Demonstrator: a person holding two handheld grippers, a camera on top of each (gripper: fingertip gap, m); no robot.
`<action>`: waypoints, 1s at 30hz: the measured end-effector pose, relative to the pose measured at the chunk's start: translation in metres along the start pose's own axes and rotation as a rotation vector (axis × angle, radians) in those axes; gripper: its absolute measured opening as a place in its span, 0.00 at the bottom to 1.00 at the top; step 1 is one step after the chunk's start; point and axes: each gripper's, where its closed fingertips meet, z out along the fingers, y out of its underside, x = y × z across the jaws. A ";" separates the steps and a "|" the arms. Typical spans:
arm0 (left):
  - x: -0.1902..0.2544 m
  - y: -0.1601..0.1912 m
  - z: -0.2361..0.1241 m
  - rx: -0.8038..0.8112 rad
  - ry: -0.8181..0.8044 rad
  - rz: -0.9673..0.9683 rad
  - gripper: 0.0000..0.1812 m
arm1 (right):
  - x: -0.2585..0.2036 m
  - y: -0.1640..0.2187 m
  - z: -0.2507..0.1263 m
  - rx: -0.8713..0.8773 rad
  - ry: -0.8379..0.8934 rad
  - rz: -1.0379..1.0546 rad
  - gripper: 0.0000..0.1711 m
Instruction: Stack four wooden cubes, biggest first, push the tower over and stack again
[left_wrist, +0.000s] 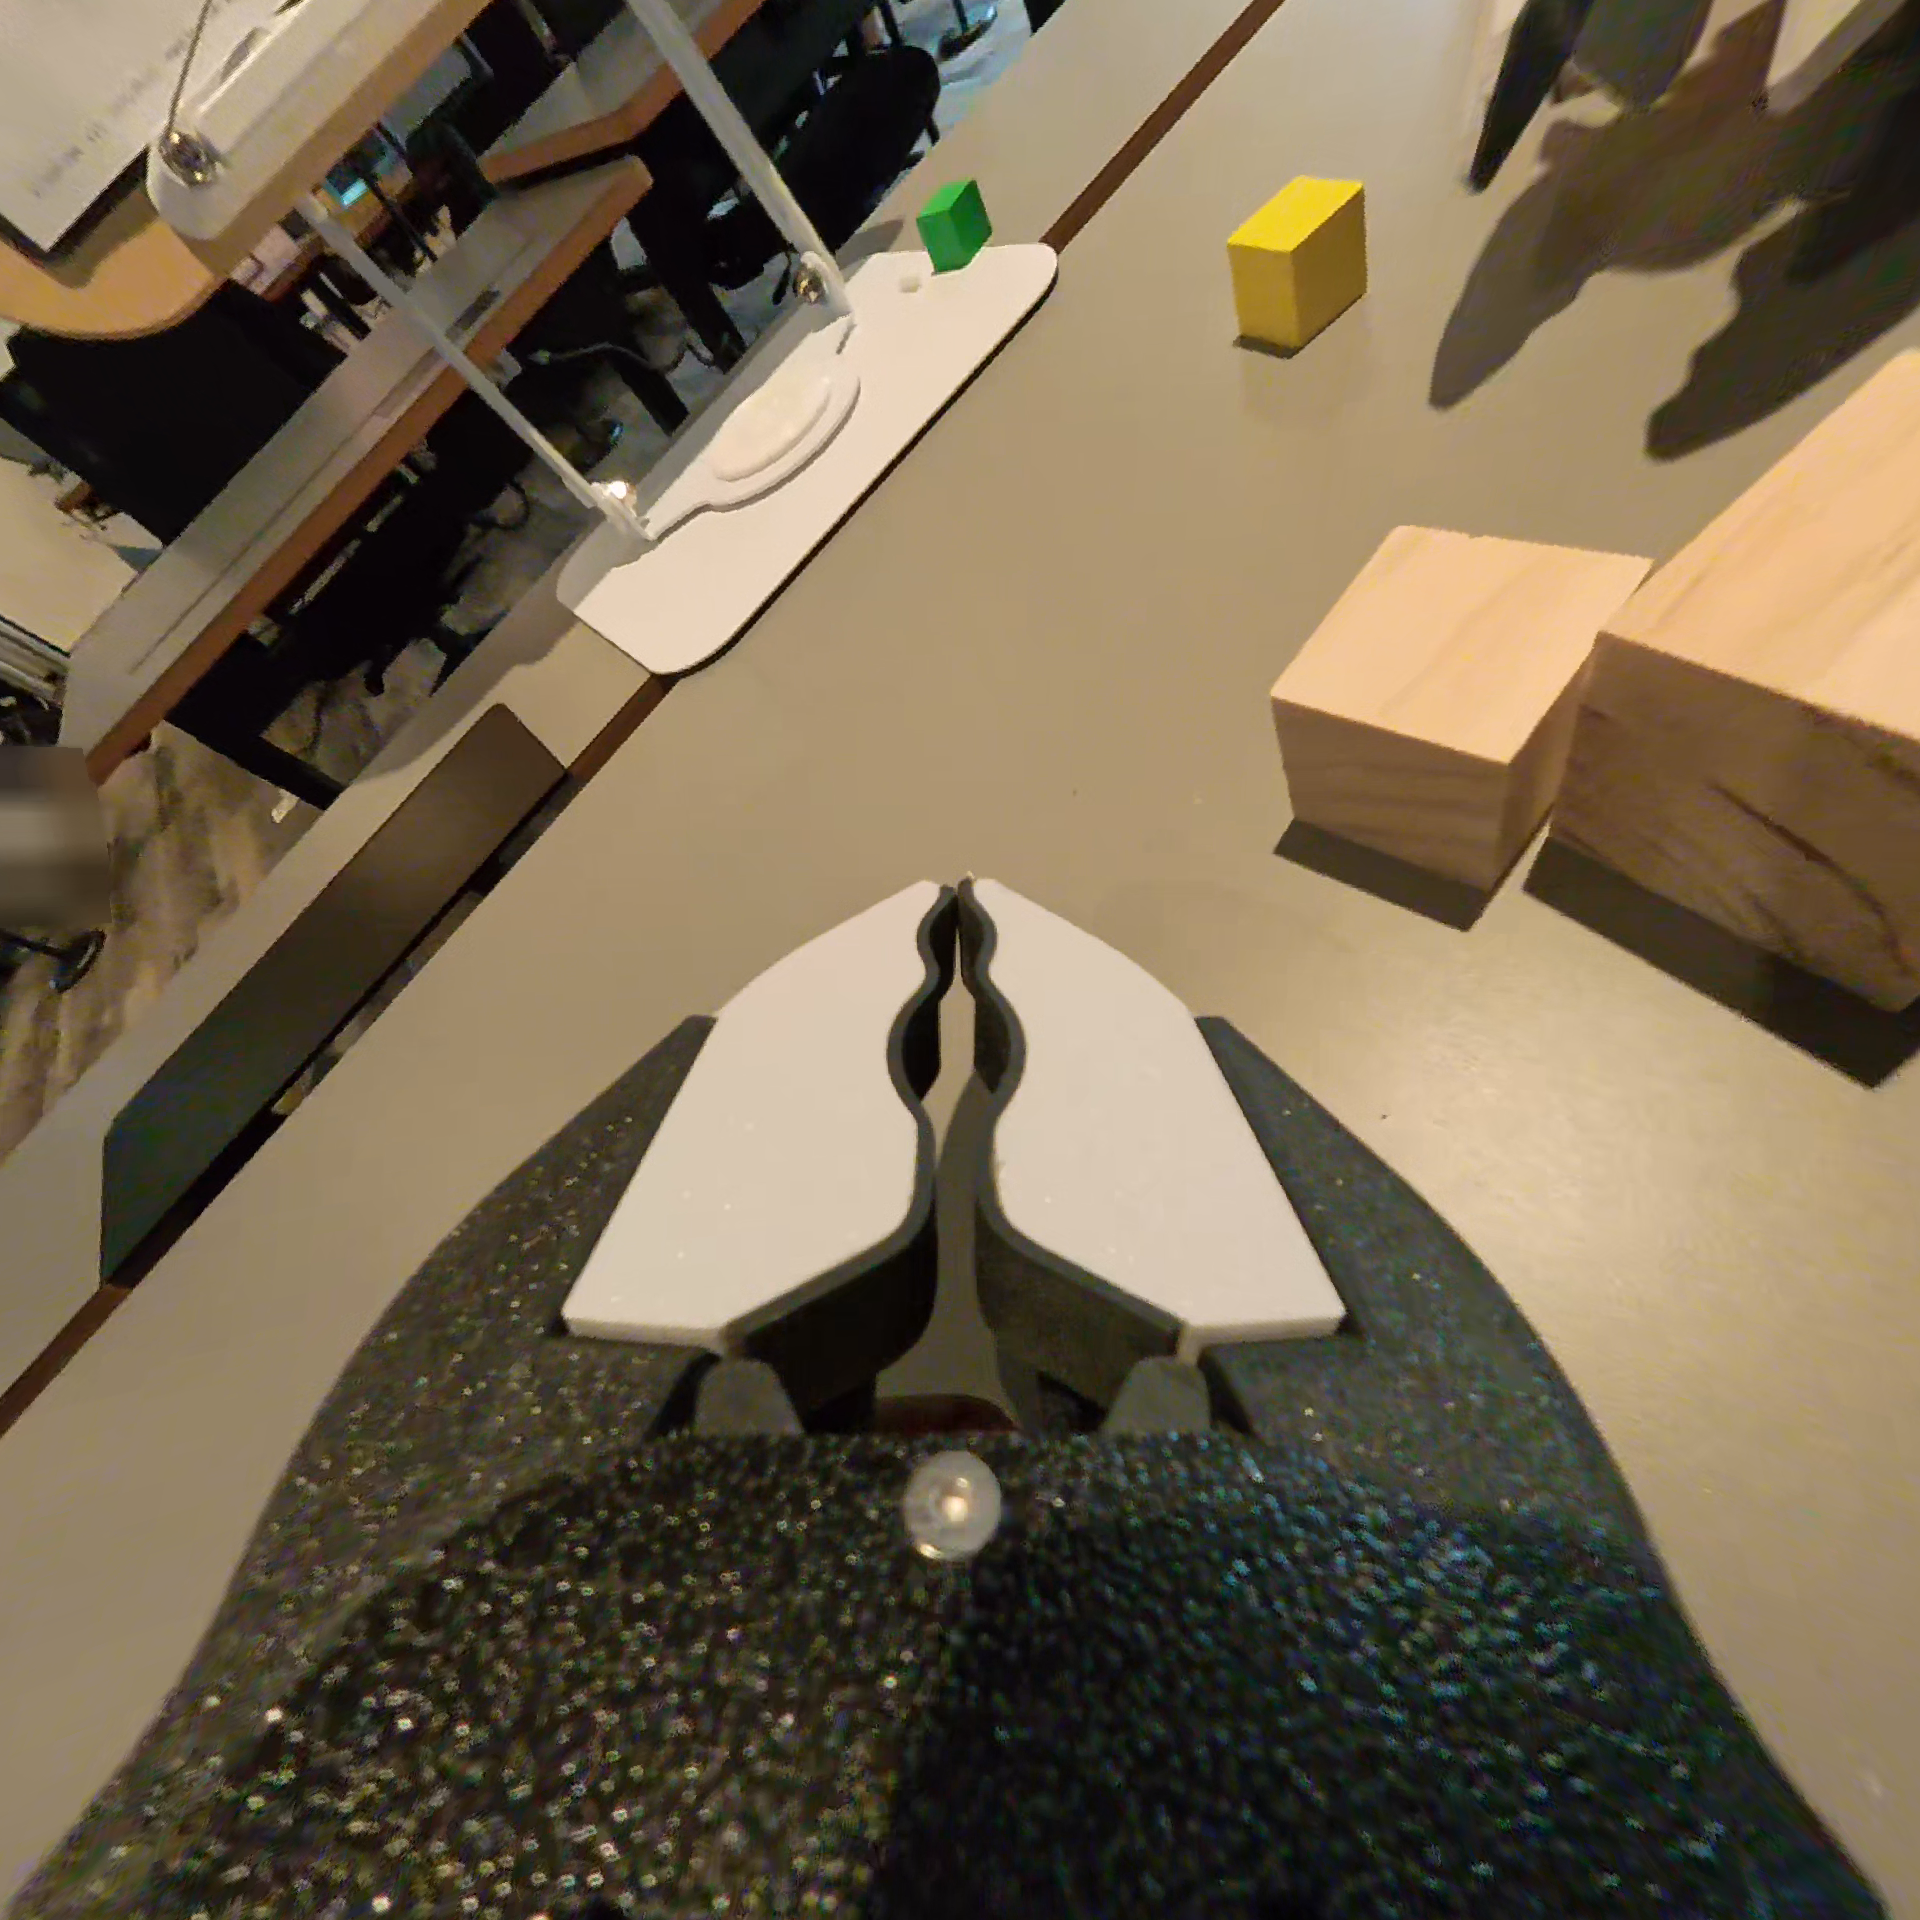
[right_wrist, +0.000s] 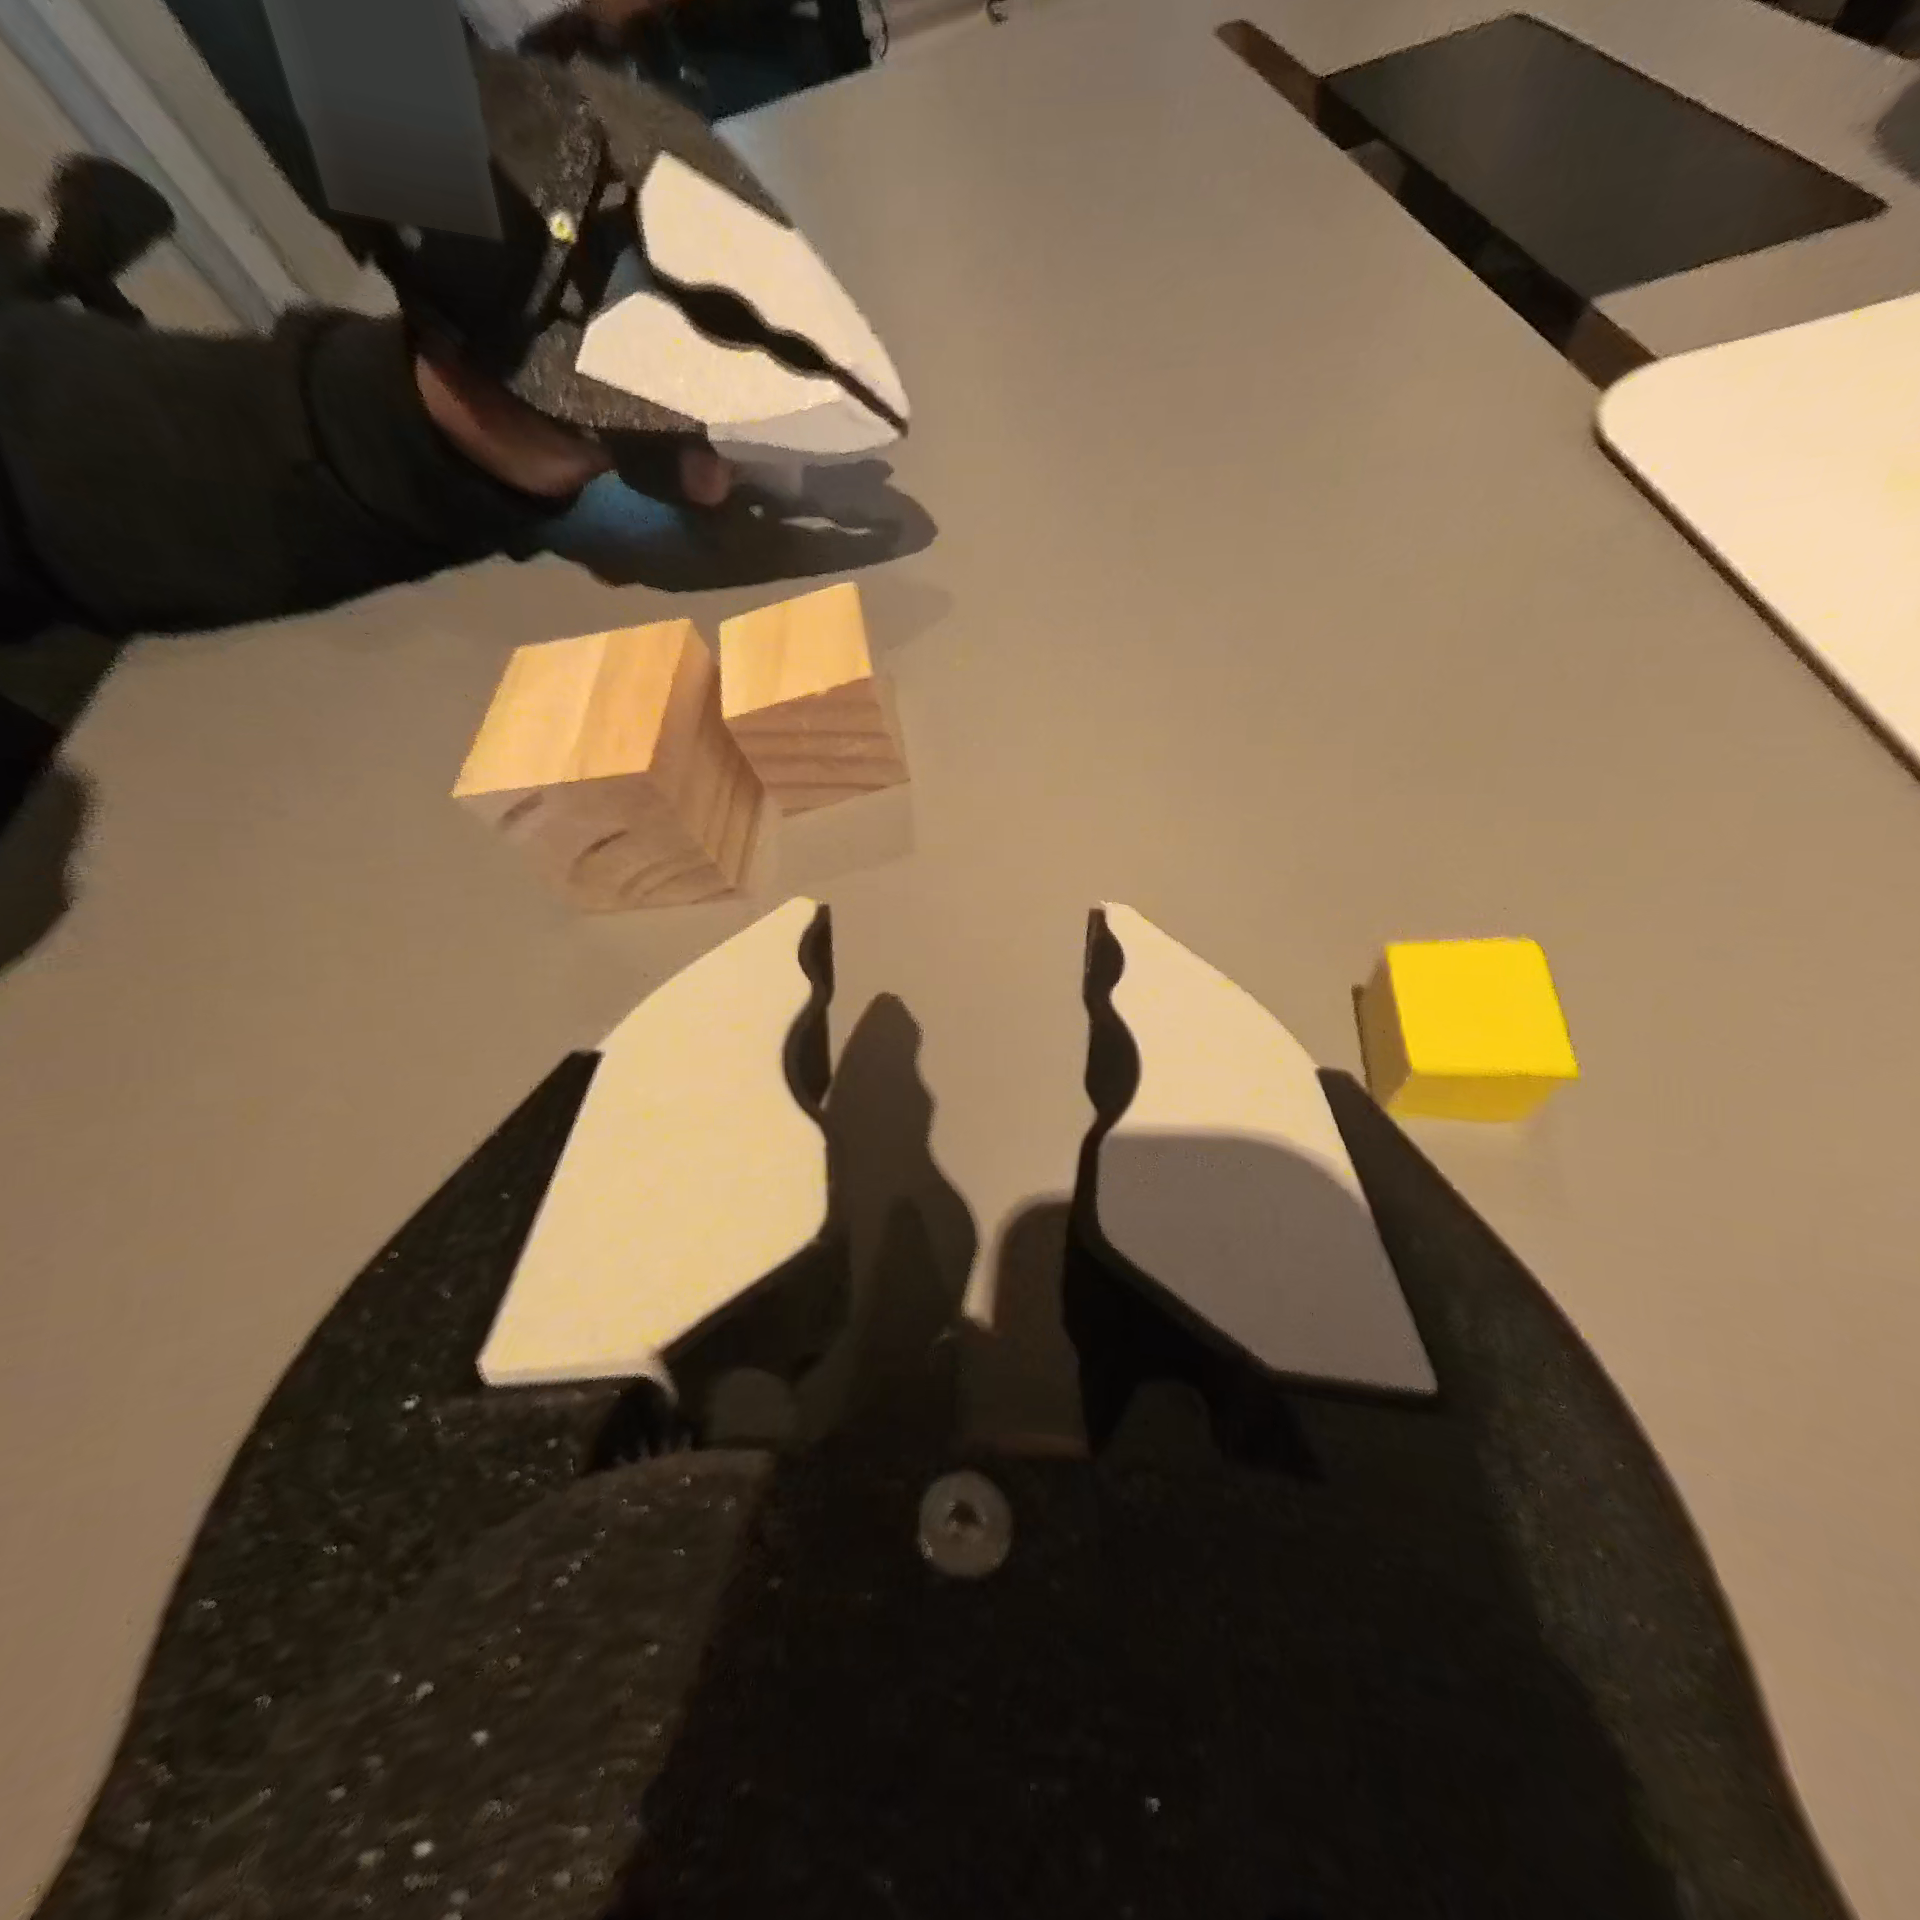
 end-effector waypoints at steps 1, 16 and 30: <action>0.001 -0.002 0.000 0.015 0.007 0.007 0.00 | -0.004 -0.001 0.005 -0.015 0.003 -0.035 0.27; 0.015 -0.023 -0.014 0.181 0.217 -0.065 0.09 | -0.032 0.001 0.077 -0.227 0.042 -0.344 0.34; 0.014 -0.021 -0.012 0.167 0.210 -0.064 0.08 | -0.036 -0.005 0.099 -0.223 0.043 -0.345 0.29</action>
